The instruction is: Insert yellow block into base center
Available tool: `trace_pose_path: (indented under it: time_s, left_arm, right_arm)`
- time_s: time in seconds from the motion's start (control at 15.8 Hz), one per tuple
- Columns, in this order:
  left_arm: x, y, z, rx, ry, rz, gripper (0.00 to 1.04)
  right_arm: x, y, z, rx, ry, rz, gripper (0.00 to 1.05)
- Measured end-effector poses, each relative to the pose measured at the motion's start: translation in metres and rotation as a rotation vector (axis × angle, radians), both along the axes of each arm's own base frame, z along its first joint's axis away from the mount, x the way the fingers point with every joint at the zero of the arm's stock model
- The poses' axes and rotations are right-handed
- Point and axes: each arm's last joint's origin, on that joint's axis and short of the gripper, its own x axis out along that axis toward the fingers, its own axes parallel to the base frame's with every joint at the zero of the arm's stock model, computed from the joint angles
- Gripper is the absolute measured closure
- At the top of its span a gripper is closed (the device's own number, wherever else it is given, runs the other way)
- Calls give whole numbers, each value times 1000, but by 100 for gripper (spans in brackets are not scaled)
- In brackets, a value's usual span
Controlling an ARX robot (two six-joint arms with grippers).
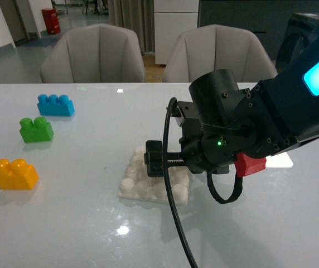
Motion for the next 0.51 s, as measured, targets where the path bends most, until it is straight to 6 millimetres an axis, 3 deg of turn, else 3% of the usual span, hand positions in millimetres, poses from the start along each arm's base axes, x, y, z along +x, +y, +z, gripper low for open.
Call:
trace_pose_path:
  time_s: [0.13,0.32,0.51]
  left_arm:
    - [0,0,0,0,0,0,7]
    - [0,0,0,0,0,0,7]
    - [0,0,0,0,0,0,7]
  right_arm:
    - [5,-24,17,19,-52,-54,6]
    - [1,-57,61,75,-174,-123,6]
    - [-34,-76,108,140,-330,-143,6]
